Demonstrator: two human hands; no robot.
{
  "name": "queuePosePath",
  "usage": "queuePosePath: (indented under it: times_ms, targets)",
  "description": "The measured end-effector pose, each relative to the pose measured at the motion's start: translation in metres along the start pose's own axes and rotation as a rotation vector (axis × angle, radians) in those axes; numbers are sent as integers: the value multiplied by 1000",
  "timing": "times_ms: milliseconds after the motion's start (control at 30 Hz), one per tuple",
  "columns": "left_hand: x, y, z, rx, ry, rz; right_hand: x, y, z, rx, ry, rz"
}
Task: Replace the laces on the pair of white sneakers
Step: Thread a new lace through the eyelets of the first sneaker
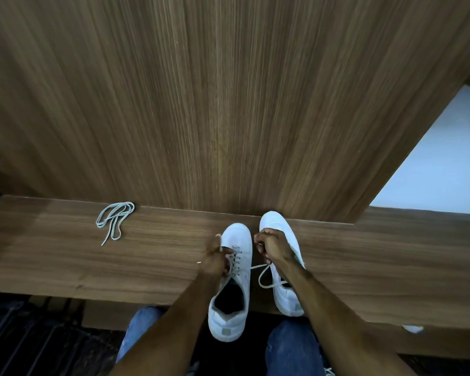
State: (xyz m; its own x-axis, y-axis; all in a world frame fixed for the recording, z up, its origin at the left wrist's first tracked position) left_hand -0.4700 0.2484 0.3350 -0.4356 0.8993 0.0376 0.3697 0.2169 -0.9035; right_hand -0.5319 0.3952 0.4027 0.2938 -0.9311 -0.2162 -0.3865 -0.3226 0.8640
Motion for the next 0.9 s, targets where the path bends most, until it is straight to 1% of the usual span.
queuePosePath:
  times_ms: [33, 67, 100, 133, 167, 233, 300, 333, 433, 500, 567, 633, 733, 833, 900]
  targets:
    - [5, -8, -2, 132, 36, 198, 1, -1, 0, 34, -1, 25]
    - [15, -18, -5, 284, 106, 365, 2, -1, -1, 70, 8, 93]
    - [26, -23, -10, 393, 193, 501, 5, 0, -1, 111, 34, 199]
    - [33, -24, -16, 431, 266, 585, 8, 1, -2, 155, 71, 324]
    - [36, -22, -19, 425, 320, 627, 12, 4, -3, 197, 109, 441]
    - [35, -21, -23, 410, 375, 613, 18, 12, -6, 252, 161, 609]
    - [33, -21, -28, 419, 394, 627, 23, 20, -8, 269, 195, 684]
    - [33, -23, -30, 430, 408, 615, 26, 24, -9, 272, 212, 694]
    - [35, -23, -33, 389, 435, 431, 36, 30, -10, 269, 251, 708]
    - [34, -25, -33, 344, 391, 388, 37, 33, -10, 244, 259, 737]
    - [29, -23, -29, 338, 321, 448, 33, 33, -8, 199, 238, 734]
    - [31, -24, -30, 350, 340, 458, 28, 31, -6, 170, 219, 731]
    - [34, -20, -27, 385, 380, 540, 27, 26, -7, 176, 225, 762]
    - [36, -12, -24, 390, 385, 480, 29, 28, -11, 173, 239, 798]
    - [34, -10, -23, 375, 349, 454, 32, 32, -13, 161, 255, 826]
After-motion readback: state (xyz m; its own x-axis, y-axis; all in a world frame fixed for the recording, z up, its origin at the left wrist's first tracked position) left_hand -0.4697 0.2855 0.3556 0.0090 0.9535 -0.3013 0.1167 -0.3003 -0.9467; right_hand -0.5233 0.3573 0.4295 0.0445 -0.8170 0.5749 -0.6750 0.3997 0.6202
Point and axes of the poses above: each hand's wrist, its own z-axis towards the middle knuckle, its own x-axis out of the palm, y = z × x, the point moved 7 cm from there along z, towards the middle knuckle, and after that the axes turned 4 degrees about x, right-handed, at the moved point
